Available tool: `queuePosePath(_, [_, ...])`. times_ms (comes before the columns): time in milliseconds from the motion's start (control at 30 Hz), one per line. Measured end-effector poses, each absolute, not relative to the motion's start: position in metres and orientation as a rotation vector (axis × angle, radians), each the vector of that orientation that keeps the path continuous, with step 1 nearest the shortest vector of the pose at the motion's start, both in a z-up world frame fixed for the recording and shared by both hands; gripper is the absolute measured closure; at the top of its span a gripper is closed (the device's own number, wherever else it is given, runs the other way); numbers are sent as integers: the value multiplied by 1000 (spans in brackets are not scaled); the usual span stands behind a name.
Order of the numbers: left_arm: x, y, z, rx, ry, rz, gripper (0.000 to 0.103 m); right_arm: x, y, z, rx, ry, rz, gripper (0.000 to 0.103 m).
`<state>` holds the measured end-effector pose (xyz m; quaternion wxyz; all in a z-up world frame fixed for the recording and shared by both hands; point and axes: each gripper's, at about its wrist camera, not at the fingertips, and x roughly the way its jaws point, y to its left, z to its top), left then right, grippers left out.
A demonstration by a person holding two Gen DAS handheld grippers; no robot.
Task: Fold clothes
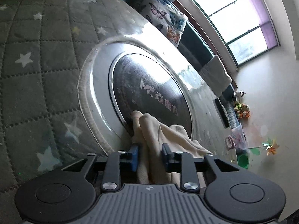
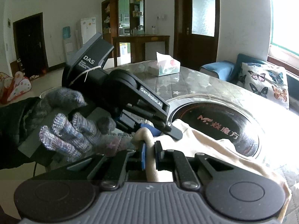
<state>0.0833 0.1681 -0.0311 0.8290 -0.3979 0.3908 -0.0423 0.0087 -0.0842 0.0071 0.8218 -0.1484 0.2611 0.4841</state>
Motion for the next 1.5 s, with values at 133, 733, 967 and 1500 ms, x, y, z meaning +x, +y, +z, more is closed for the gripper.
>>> queuePosePath(133, [84, 168, -29, -824, 822, -91, 87, 7, -82, 4, -325, 557, 1031, 92])
queuePosePath(733, [91, 175, -25, -851, 835, -75, 90, -28, -45, -30, -648, 435, 1020, 59])
queuePosePath(967, [83, 181, -26, -855, 817, -96, 67, -14, -54, -19, -515, 480, 996, 92])
queuePosePath(1500, [69, 181, -34, -1084, 787, -179, 29, 34, -94, 22, -202, 536, 969, 93])
